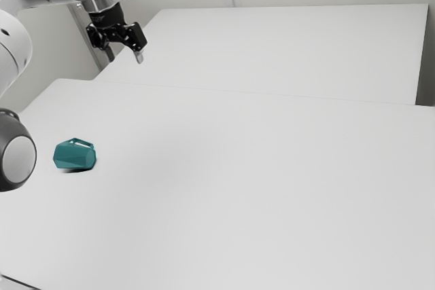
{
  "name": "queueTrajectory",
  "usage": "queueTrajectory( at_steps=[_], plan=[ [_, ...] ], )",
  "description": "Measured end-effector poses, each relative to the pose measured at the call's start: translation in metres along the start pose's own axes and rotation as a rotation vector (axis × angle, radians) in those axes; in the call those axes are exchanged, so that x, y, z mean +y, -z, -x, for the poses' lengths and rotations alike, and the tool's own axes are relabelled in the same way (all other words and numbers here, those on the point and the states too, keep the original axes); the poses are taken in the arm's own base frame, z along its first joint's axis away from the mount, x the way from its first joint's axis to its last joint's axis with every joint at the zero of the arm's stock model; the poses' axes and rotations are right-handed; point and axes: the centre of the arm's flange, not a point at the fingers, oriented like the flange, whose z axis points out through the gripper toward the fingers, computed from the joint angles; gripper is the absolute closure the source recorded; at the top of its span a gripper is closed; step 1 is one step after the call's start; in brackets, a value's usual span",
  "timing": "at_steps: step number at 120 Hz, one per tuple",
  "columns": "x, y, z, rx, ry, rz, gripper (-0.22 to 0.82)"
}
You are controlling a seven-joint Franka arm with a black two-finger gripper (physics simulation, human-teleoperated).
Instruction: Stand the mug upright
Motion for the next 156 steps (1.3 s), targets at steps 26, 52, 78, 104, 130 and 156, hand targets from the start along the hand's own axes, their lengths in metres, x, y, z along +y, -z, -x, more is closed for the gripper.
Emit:
queueTrajectory(
  at_steps=[26, 52, 78, 104, 130, 156],
  plan=[
    [-0.024, -0.004, 0.023, -0.036, 0.036, -0.014, 0.0],
    [-0.165, -0.028, 0.084, -0.044, 0.229, 0.025, 0.0],
    [-0.301, -0.062, 0.148, -0.009, 0.396, 0.207, 0.0],
    [-0.394, -0.14, 0.169, 0.001, 0.435, 0.452, 0.0],
    [-0.418, -0.216, 0.158, 0.031, 0.27, 0.723, 0.0],
    [-0.415, -0.257, 0.139, 0.053, 0.105, 0.815, 0.0]
  ],
)
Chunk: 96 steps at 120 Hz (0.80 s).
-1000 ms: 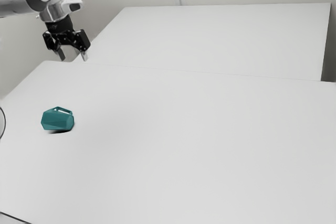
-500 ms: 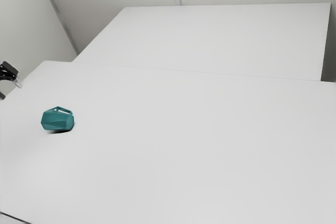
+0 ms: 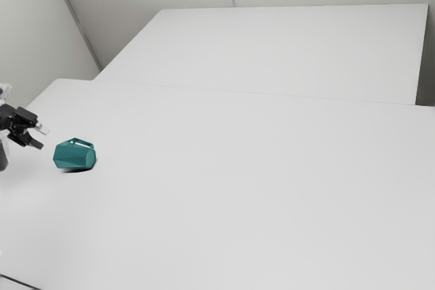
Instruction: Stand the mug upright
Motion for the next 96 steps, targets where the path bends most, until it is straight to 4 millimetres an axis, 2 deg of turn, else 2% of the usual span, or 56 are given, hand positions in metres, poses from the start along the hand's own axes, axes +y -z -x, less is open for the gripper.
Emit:
queueTrajectory(
  at_steps=[22, 40, 78, 96],
  plan=[
    [-0.021, -0.01, -0.002, -0.019, -0.079, 0.011, 0.0],
    [-0.031, -0.006, -0.001, -0.022, -0.133, -0.004, 0.0],
    [-0.028, -0.027, -0.023, -0.01, -0.263, 0.004, 0.0],
    [-0.032, -0.046, -0.032, -0.01, -0.297, 0.023, 0.0]
  ],
)
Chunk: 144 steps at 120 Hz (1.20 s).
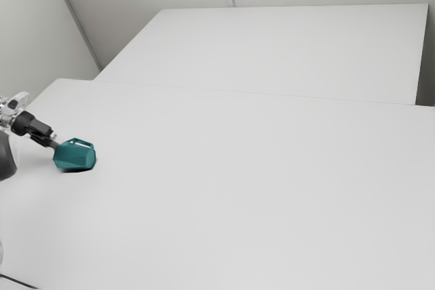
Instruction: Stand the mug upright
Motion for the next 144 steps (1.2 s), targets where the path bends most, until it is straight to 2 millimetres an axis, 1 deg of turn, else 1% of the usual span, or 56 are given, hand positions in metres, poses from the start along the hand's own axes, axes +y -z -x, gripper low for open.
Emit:
queueTrajectory(
  at_steps=[19, 31, 56, 99, 110, 144],
  plan=[
    [-0.002, -0.009, -0.005, 0.003, -0.024, 0.005, 0.0],
    [-0.004, -0.015, -0.002, -0.004, -0.018, 0.017, 0.0],
    [-0.003, -0.019, 0.003, -0.024, 0.005, 0.043, 0.0],
    [-0.001, -0.028, 0.003, -0.039, 0.046, 0.072, 0.01],
    [0.0, -0.03, 0.001, -0.042, 0.053, 0.075, 0.05],
    [0.002, -0.031, 0.0, -0.053, 0.084, 0.079, 0.28]
  ],
)
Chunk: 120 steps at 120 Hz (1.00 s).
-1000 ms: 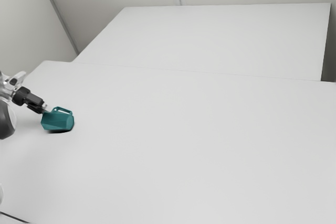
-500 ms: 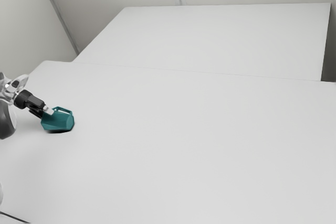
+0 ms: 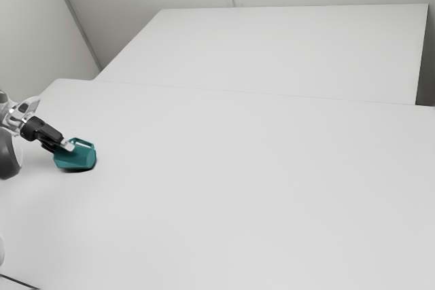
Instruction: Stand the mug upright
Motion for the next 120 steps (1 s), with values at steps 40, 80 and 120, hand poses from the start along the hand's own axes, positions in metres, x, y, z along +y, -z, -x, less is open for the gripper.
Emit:
queueTrajectory(
  at_steps=[40, 80, 120],
  plan=[
    [0.003, 0.003, 0.001, -0.003, 0.025, 0.002, 0.63],
    [0.056, 0.01, -0.035, -0.017, -0.046, -0.022, 0.76],
    [0.213, -0.053, -0.132, -0.244, -0.199, -0.188, 0.77]
  ],
)
